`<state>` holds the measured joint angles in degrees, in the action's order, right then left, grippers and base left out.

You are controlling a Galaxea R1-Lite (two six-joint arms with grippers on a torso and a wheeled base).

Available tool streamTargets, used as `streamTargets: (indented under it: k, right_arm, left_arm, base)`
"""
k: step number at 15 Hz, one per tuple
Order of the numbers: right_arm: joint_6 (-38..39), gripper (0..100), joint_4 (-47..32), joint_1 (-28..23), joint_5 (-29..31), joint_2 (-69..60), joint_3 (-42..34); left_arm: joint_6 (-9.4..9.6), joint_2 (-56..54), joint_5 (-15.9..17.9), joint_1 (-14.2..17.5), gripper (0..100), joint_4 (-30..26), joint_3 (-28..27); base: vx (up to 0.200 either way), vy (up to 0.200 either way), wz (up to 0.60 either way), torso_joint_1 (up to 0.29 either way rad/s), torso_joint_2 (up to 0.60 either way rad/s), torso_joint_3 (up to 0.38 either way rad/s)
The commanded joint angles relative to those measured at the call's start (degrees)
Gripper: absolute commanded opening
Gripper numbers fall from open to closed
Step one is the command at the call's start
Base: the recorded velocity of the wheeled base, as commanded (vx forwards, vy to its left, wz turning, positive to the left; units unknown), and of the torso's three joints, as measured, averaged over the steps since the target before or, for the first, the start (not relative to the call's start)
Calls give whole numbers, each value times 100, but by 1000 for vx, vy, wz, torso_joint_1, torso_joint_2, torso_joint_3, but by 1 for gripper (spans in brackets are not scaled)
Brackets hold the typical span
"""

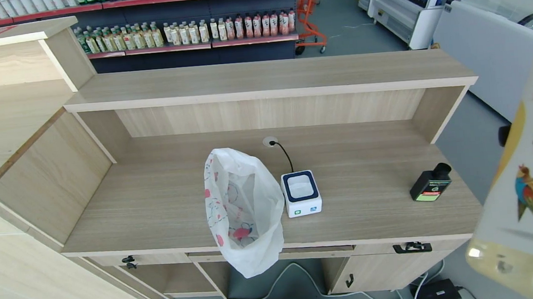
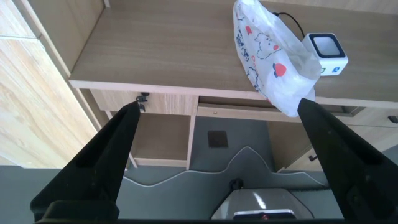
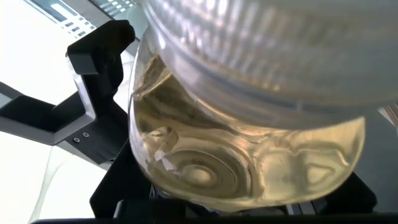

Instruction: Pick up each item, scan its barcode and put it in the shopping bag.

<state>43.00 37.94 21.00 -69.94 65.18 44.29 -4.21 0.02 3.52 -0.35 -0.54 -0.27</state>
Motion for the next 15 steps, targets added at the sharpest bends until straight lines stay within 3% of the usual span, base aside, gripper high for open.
streamTargets:
  k: [1,7,10,12,13,14,15]
  right_arm:
    - [-2,0,3,-17,-2,38,18]
    - [-90,0,21,-61,94,21,-52]
    - [-2366,0,-58,-844,1624,821,-351]
    - [-4537,0,-340,-1292,3478,1550,-553]
    - [-5433,0,-287,-1441,4076,1796,-711]
    - [-5759,0,-243,-1529,4137,1875,-773]
    - [-6963,0,-164,-1846,4269,2086,-904]
  left_arm:
    - [-1,-2,-1,0,100,-8,0]
    - [-1,-2,-1,0,100,1,0]
    - [-1,-2,-1,0,100,1,0]
    - [-1,-2,-1,0,100,1,0]
    - [-1,-2,-1,0,100,-8,0]
    - [-1,-2,-1,0,100,-8,0]
    - [-1,-2,-1,0,100,-8,0]
  base:
    - [0,0,0,0,0,0]
    - [0,0,0,0,0,0]
    - [0,0,0,0,0,0]
    - [0,0,0,0,0,0]
    - [0,0,0,0,0,0]
    - [0,0,0,0,0,0]
    - [0,0,0,0,0,0]
